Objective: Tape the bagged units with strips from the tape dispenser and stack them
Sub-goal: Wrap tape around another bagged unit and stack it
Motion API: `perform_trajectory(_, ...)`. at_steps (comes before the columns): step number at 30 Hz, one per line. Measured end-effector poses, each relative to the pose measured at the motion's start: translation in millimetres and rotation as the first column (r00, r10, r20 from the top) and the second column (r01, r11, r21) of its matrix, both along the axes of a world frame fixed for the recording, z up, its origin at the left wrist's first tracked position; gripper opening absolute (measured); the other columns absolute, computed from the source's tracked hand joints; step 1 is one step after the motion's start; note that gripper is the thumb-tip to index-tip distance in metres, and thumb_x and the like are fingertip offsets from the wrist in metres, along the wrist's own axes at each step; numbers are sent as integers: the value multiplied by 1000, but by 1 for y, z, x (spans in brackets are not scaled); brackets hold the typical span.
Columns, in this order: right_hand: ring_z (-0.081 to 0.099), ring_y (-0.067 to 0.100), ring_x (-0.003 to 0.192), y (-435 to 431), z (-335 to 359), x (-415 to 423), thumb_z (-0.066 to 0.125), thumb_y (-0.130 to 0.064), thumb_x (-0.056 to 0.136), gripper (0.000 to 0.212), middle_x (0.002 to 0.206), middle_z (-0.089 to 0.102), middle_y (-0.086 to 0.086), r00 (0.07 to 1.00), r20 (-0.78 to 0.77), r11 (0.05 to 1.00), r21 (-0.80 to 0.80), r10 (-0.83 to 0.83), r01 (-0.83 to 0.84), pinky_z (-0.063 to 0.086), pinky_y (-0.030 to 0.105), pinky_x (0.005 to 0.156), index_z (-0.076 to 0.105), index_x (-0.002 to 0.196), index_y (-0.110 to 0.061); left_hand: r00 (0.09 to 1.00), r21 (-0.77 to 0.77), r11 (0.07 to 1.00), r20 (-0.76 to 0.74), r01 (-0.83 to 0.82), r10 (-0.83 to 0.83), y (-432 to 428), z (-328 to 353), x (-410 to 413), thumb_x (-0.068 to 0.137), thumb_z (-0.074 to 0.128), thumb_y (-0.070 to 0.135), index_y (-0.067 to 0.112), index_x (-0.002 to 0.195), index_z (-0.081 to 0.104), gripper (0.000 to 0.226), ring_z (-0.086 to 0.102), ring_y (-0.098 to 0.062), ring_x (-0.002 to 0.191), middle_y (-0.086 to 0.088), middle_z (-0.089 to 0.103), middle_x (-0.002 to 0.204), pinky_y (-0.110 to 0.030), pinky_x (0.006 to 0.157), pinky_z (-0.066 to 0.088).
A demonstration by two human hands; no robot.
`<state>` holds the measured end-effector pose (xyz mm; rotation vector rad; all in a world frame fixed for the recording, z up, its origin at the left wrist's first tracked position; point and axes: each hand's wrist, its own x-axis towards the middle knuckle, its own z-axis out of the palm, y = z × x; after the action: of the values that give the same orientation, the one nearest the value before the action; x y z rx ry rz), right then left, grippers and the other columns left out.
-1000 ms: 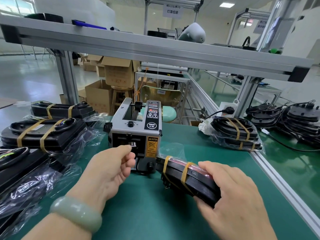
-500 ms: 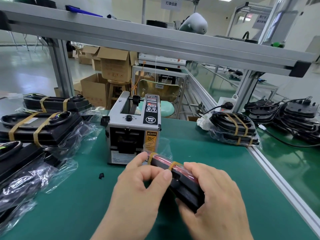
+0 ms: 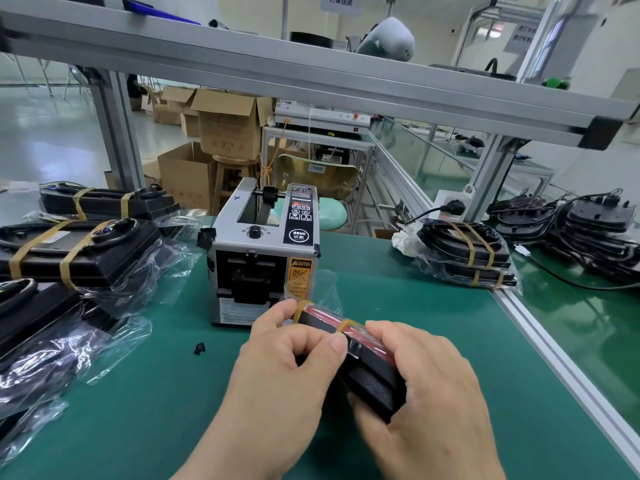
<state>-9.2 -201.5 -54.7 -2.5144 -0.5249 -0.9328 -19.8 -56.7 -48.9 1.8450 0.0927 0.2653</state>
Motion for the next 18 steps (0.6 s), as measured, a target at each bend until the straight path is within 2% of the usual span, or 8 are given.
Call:
perform_trajectory(3, 65, 28, 80, 0, 0, -1, 71, -29, 45, 59, 97, 68, -5, 1000, -15, 1000, 7, 1, -1, 49, 33, 73, 70, 103, -19, 1000, 0, 1000, -7, -9, 9, -2, 3, -1, 77, 60, 40, 39, 68, 72, 15, 24, 19, 127, 23, 39, 132, -3, 82, 23)
perform_trajectory(5, 65, 27, 81, 1, 0, -1, 71, -29, 46, 59, 98, 68, -5, 1000, -28, 1000, 8, -3, 3, 43, 31, 74, 69, 104, -19, 1000, 9, 1000, -5, -20, 20, -3, 4, -2, 78, 60, 40, 40, 68, 71, 14, 25, 16, 129, 23, 38, 131, -12, 89, 23)
perform_trajectory(7, 65, 27, 81, 2, 0, -1, 71, -29, 47, 58, 98, 68, -5, 999, -34, 1000, 8, -7, 7, 37, 30, 75, 69, 103, -20, 1000, 18, 999, -1, -30, 30, -4, 4, -3, 79, 61, 40, 40, 69, 71, 14, 27, 12, 131, 23, 38, 129, -12, 88, 24)
perform_trajectory(11, 65, 27, 81, 3, 1, -2, 71, -29, 48, 56, 97, 68, -5, 999, -37, 1000, 14, -10, 10, 37, 31, 75, 69, 103, -19, 999, 16, 999, -4, -43, 43, -5, 4, -3, 78, 61, 41, 42, 68, 71, 14, 28, 11, 130, 22, 37, 133, -16, 93, 22)
perform_trajectory(15, 65, 27, 82, 3, 1, -2, 70, -29, 47, 57, 98, 68, -5, 999, -45, 1000, 9, -14, 14, 37, 31, 76, 70, 104, -20, 999, 20, 998, 1, -54, 54, -6, 4, -2, 76, 62, 42, 45, 67, 70, 12, 30, 11, 129, 23, 38, 130, -3, 81, 24)
perform_trajectory(18, 65, 26, 82, 3, 1, -2, 71, -30, 47, 58, 98, 68, -6, 999, -45, 1000, 10, -13, 13, 44, 32, 75, 69, 104, -21, 999, 11, 999, 13, -50, 50, -4, 1, -1, 79, 61, 40, 44, 68, 70, 14, 32, 14, 126, 27, 40, 124, -1, 80, 24)
